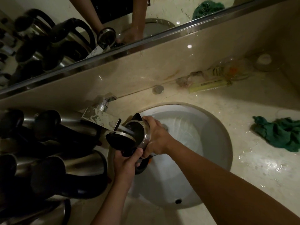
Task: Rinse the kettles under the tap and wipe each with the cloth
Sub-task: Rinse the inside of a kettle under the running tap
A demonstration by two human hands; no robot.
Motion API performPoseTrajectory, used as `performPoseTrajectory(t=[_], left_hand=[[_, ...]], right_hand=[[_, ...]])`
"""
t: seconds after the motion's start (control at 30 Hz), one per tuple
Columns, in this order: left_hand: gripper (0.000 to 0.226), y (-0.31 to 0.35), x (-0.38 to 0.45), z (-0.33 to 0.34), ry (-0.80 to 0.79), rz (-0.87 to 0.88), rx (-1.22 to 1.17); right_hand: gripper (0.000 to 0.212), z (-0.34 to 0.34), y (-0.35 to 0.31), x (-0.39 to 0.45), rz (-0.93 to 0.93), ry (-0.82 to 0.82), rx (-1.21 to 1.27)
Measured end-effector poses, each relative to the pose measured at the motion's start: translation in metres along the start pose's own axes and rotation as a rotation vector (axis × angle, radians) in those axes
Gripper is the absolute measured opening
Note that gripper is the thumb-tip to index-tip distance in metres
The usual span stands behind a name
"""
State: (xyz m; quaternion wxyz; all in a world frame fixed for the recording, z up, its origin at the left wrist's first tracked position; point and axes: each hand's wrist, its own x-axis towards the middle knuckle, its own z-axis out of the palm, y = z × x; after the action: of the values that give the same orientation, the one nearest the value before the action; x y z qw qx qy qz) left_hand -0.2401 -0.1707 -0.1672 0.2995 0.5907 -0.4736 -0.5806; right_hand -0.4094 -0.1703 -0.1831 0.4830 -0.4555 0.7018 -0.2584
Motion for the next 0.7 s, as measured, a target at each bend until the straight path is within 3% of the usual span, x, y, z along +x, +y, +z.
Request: performPoseTrajectory(t=[0.7], left_hand=[[0.053, -0.0028, 0.0011, -0.0005, -0.005, 0.009, 0.001]], right_hand=[[0.140, 0.0004, 0.0036, 0.0012, -0.013, -0.002, -0.002]])
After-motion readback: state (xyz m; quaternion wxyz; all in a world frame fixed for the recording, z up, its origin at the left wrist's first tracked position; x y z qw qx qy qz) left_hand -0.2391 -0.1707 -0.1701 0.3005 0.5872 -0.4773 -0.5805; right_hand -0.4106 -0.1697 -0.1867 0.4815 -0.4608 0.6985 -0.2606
